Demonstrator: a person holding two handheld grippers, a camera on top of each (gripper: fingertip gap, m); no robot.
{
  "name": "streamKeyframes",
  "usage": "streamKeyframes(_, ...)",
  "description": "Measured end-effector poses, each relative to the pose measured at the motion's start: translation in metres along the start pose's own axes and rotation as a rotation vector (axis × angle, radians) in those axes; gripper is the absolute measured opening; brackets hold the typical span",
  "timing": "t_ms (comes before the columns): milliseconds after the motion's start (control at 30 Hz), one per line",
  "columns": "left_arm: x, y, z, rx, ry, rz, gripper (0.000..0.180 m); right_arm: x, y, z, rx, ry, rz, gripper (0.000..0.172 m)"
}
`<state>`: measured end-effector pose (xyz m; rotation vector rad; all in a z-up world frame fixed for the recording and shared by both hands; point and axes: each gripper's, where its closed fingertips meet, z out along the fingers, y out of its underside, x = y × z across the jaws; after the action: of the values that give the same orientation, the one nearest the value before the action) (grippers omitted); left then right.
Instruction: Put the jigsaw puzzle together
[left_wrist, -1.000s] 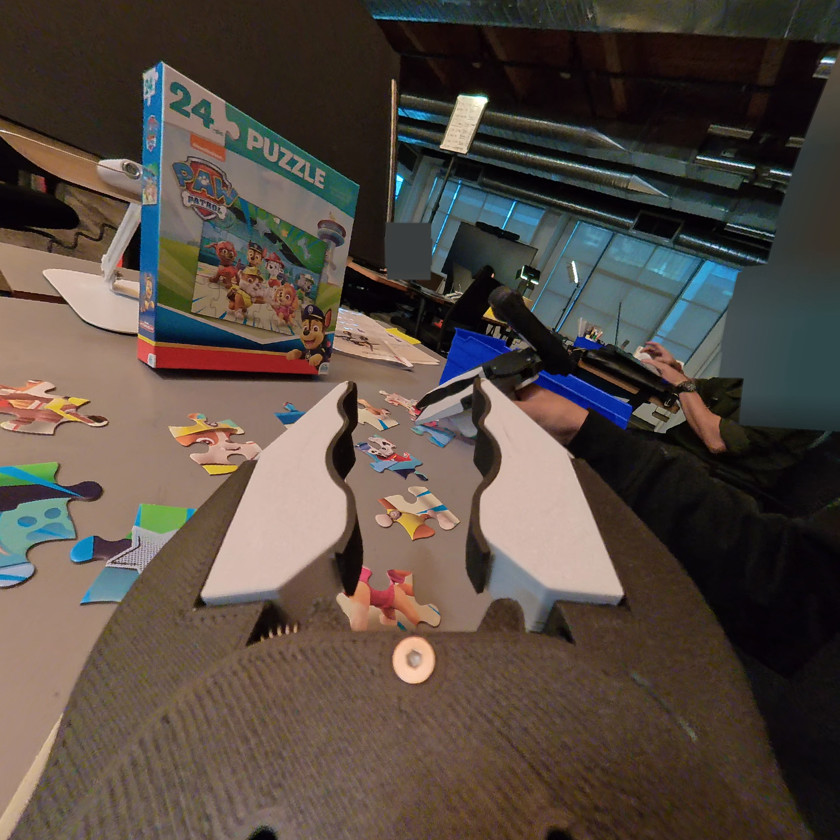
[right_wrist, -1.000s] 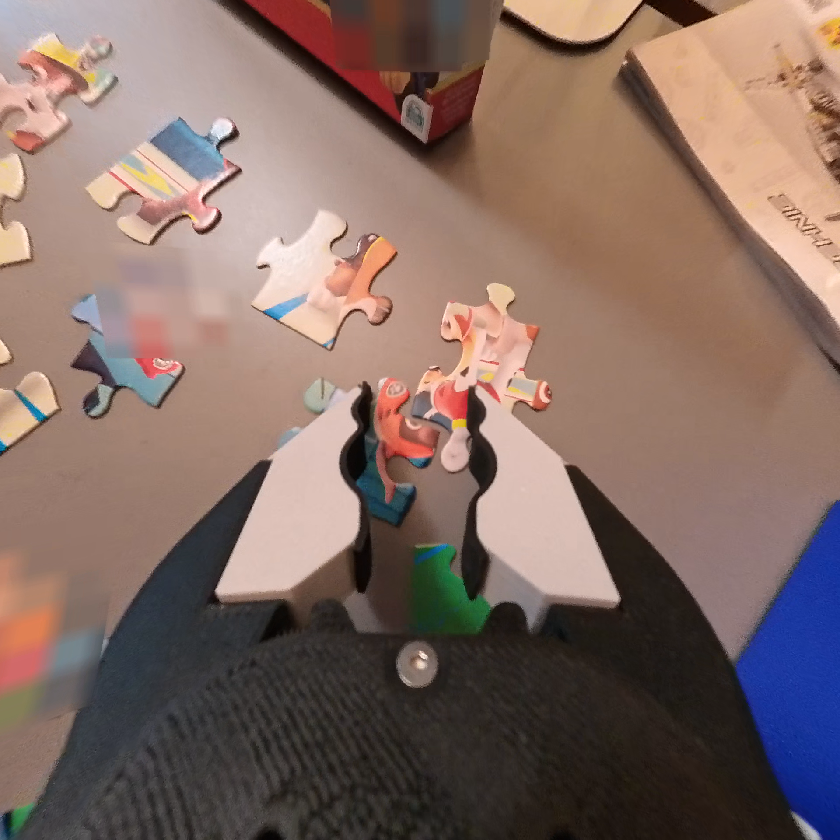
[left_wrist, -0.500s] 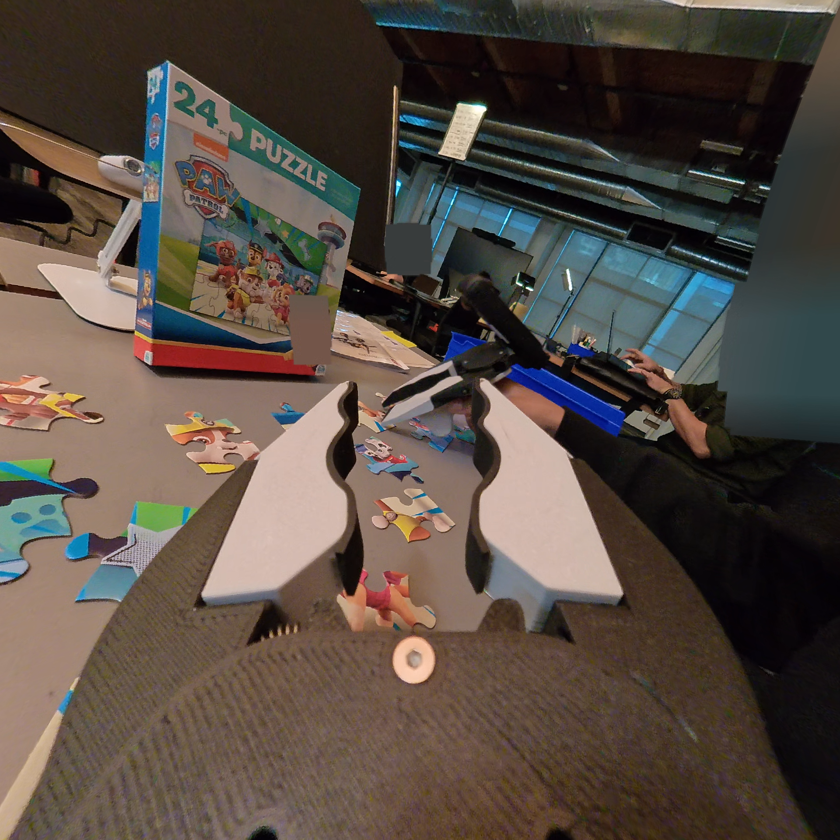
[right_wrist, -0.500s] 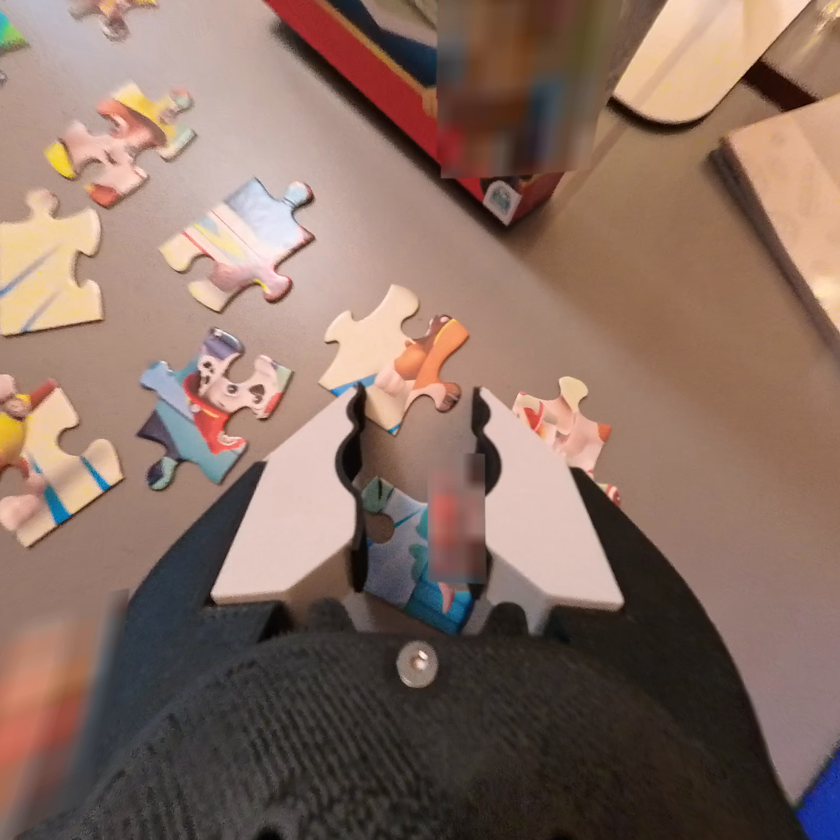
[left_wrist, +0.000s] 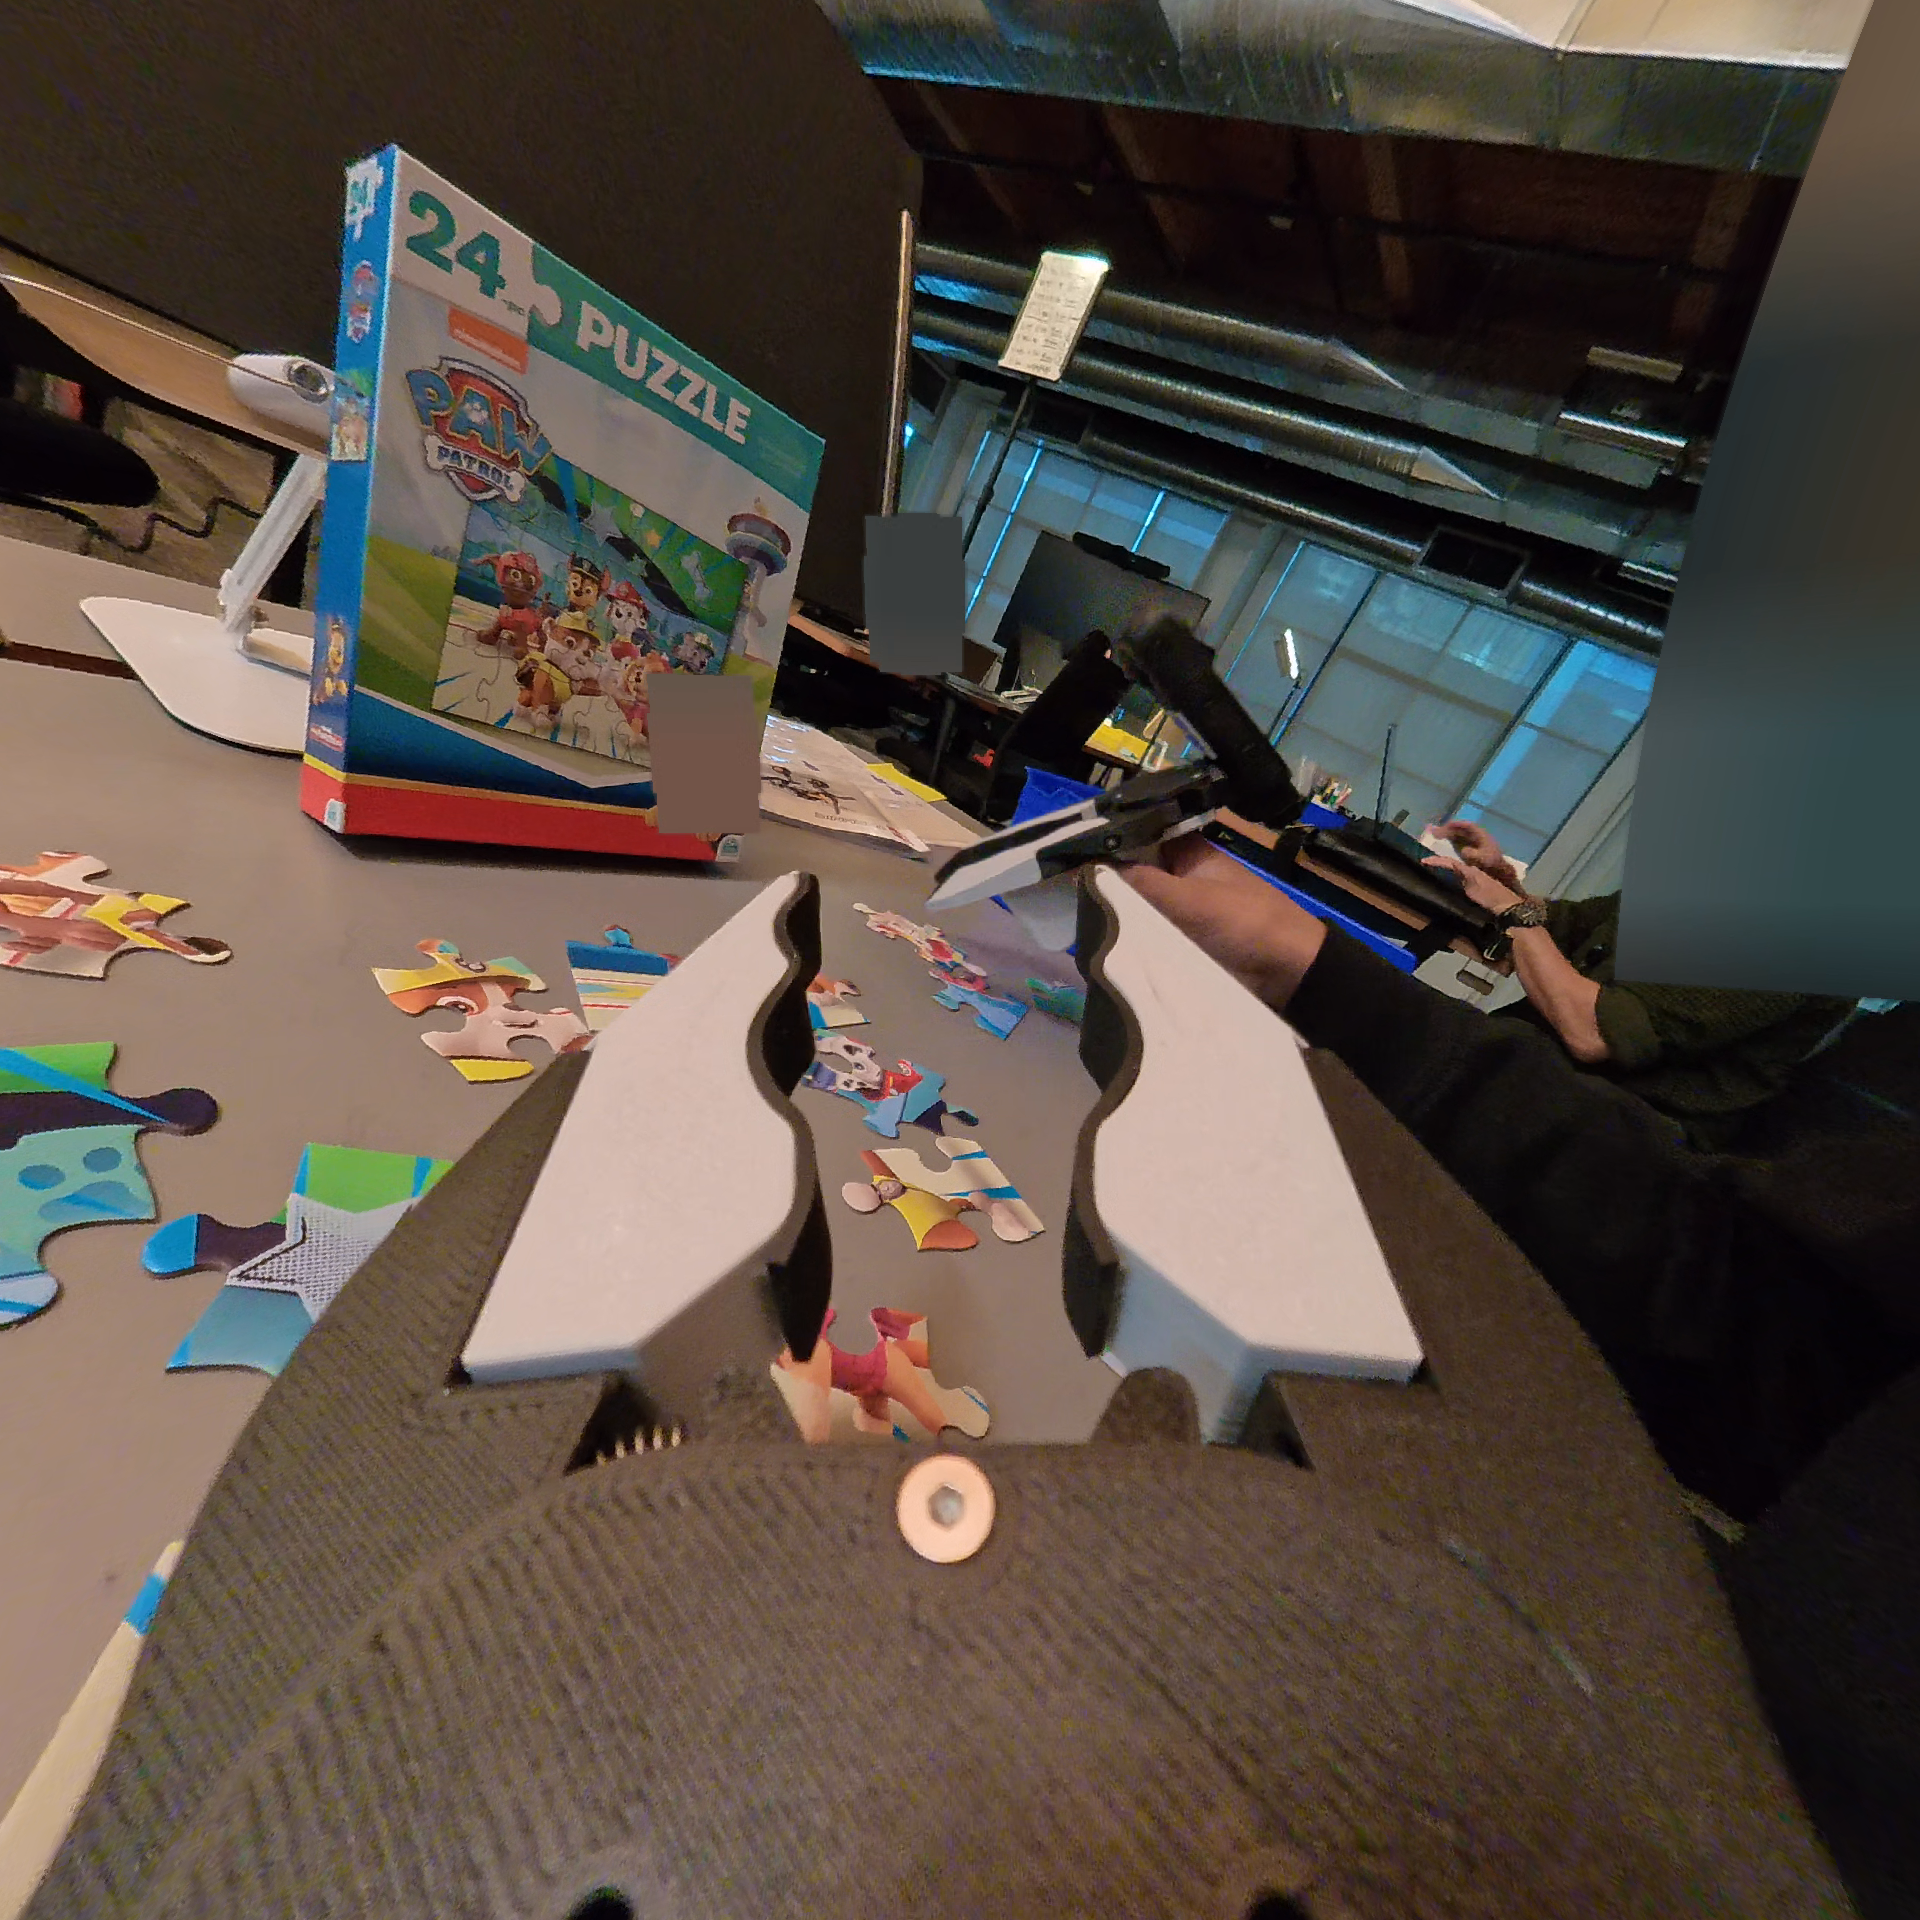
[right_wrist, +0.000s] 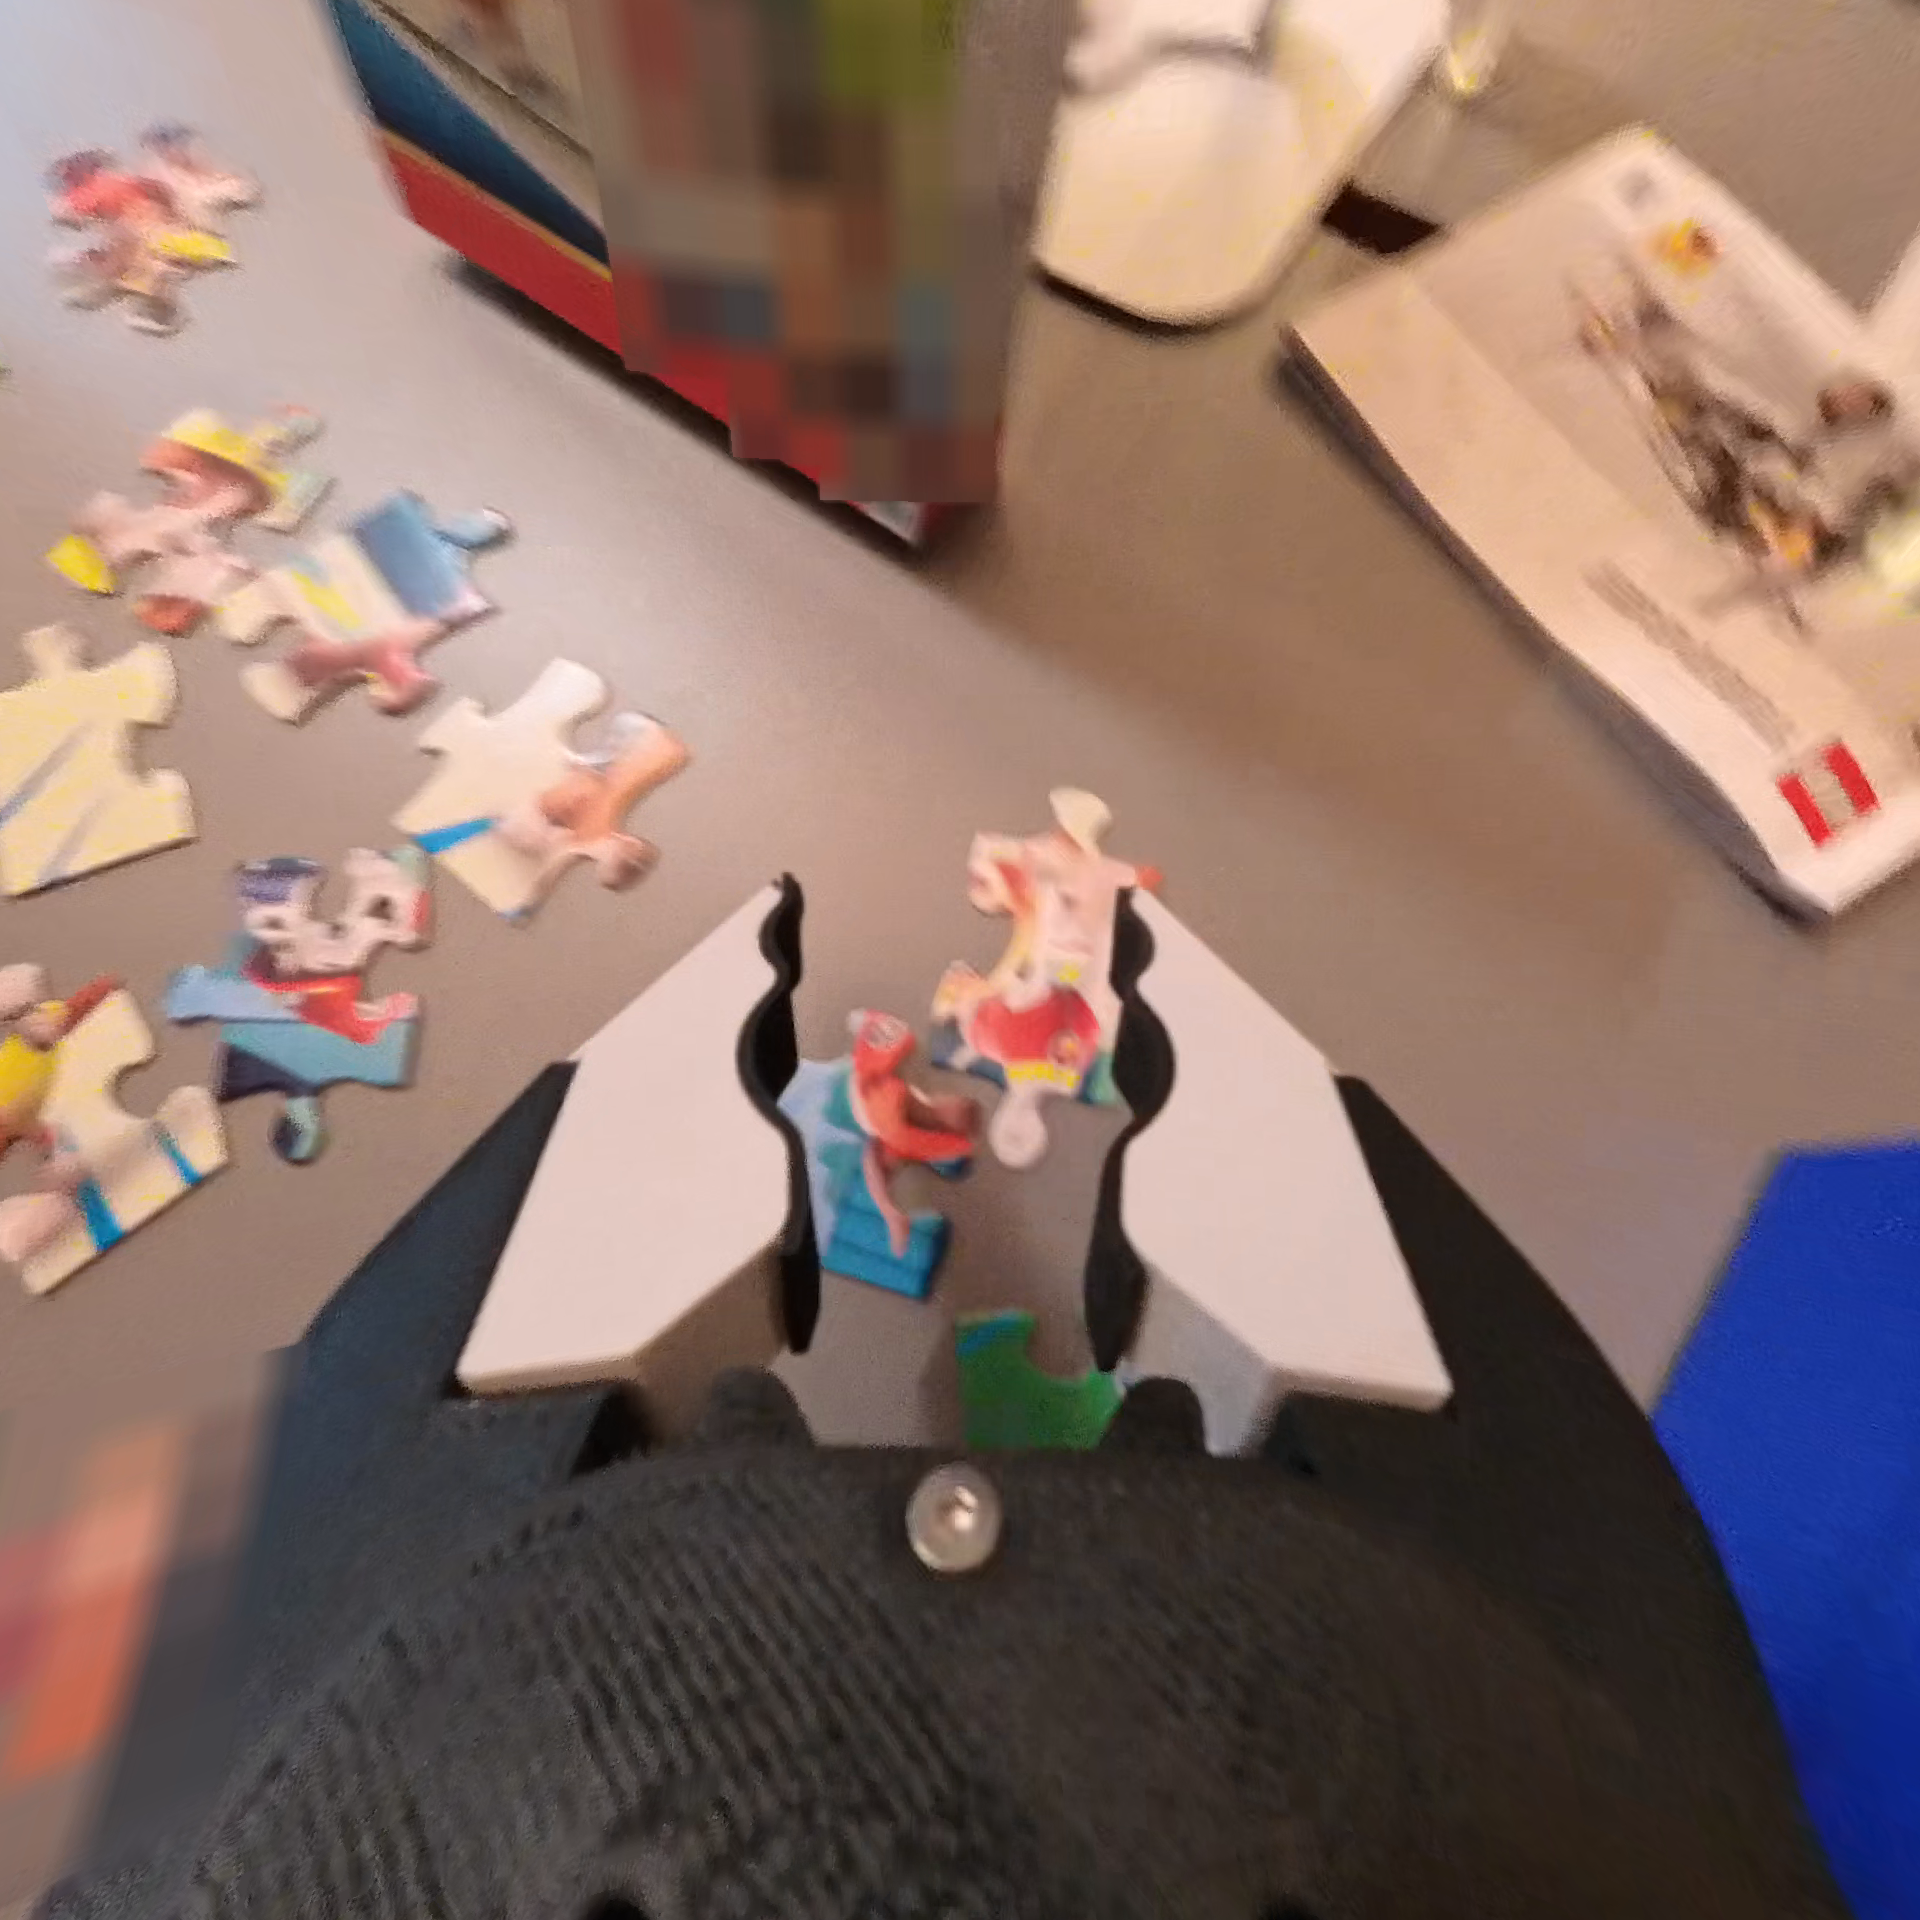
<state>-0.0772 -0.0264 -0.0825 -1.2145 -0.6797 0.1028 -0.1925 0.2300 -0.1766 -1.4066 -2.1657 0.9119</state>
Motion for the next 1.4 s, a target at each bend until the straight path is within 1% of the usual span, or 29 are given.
streamKeyframes(33,0.0,0.0,0.0,-0.001,0.003,-0.003,0.048,0.009,0.009,0.002,-0.034,0.021,0.037,0.062)
streamKeyframes(133,0.001,0.001,0.0,-0.004,0.001,0.005,0.048,0.023,0.027,0.01,-0.082,0.046,0.113,0.059)
streamKeyframes(167,0.0,0.001,0.0,-0.004,-0.002,0.009,0.048,0.025,0.03,0.013,-0.09,0.052,0.124,0.059)
streamKeyframes(200,0.0,0.001,0.0,-0.004,-0.004,0.011,0.048,0.026,0.029,0.015,-0.075,0.06,0.128,0.054)
streamKeyframes(233,0.0,0.001,0.0,-0.005,-0.005,0.011,0.048,0.022,0.028,0.016,-0.07,0.048,0.133,0.055)
streamKeyframes(333,-0.001,0.001,0.0,-0.005,-0.007,0.013,0.048,-0.01,0.021,0.021,-0.059,-0.047,0.12,0.048)
streamKeyframes(367,-0.001,0.001,0.001,-0.006,-0.007,0.013,0.048,-0.027,0.019,0.022,-0.064,-0.1,0.096,0.047)
streamKeyframes(433,0.0,0.002,0.001,-0.008,-0.004,0.013,0.048,-0.069,0.014,0.022,-0.079,-0.273,0.037,0.048)
streamKeyframes(467,0.0,0.002,0.001,-0.009,-0.002,0.013,0.048,-0.079,0.011,0.02,-0.082,-0.31,0.021,0.049)
streamKeyframes(567,0.0,0.002,0.0,-0.007,-0.005,0.018,0.048,-0.068,-0.006,0.001,-0.015,-0.269,0.011,0.048)
streamKeyframes(633,-0.001,0.001,-0.001,-0.004,-0.009,0.016,0.047,-0.057,-0.007,-0.016,0.008,-0.23,0.043,0.047)
streamKeyframes(733,-0.001,0.001,-0.001,-0.002,-0.006,0.006,0.048,-0.05,0.017,-0.033,-0.047,-0.167,0.063,0.049)
streamKeyframes(767,-0.001,0.0,-0.001,-0.001,-0.006,0.005,0.048,-0.044,0.027,-0.037,-0.068,-0.115,0.059,0.05)
streamKeyframes(833,-0.001,0.001,-0.001,-0.001,-0.007,0.008,0.048,-0.021,0.051,-0.047,-0.116,0.045,0.059,0.055)
streamKeyframes(900,-0.001,0.001,-0.001,-0.004,-0.007,0.011,0.048,-0.002,0.073,-0.058,-0.157,0.179,0.098,0.065)
streamKeyframes(933,-0.001,0.001,-0.001,-0.005,-0.009,0.013,0.048,0.0,0.082,-0.061,-0.157,0.192,0.14,0.073)
streamKeyframes(967,-0.001,0.001,-0.001,-0.005,-0.009,0.015,0.048,-0.002,0.086,-0.061,-0.136,0.178,0.187,0.076)
streamKeyframes(1033,0.0,0.001,-0.001,-0.005,-0.008,0.015,0.047,-0.005,0.09,-0.057,-0.087,0.139,0.252,0.076)
streamKeyframes(1100,0.0,0.002,0.0,-0.006,-0.004,0.015,0.047,-0.005,0.09,-0.05,-0.082,0.13,0.269,0.079)
streamKeyframes(1133,0.001,0.002,0.0,-0.008,-0.003,0.017,0.047,-0.005,0.086,-0.047,-0.07,0.134,0.258,0.074)
streamKeyframes(1167,0.001,0.002,0.0,-0.008,-0.004,0.022,0.048,-0.011,0.082,-0.042,-0.065,0.116,0.249,0.076)
streamKeyframes(1200,0.001,0.002,0.0,-0.008,-0.007,0.027,0.047,-0.02,0.076,-0.036,-0.055,0.08,0.234,0.073)
streamKeyframes(1267,0.0,0.002,0.0,-0.007,-0.013,0.036,0.047,-0.045,0.064,-0.025,-0.042,-0.017,0.189,0.078)
streamKeyframes(1300,0.0,0.002,0.0,-0.007,-0.014,0.038,0.047,-0.05,0.064,-0.025,-0.062,-0.023,0.166,0.078)
streamKeyframes(1367,0.0,0.002,-0.001,-0.007,-0.017,0.041,0.047,-0.046,0.069,-0.035,-0.092,0.029,0.135,0.076)
streamKeyframes(1400,-0.001,0.001,-0.001,-0.005,-0.02,0.043,0.047,-0.044,0.072,-0.043,-0.095,0.046,0.139,0.071)
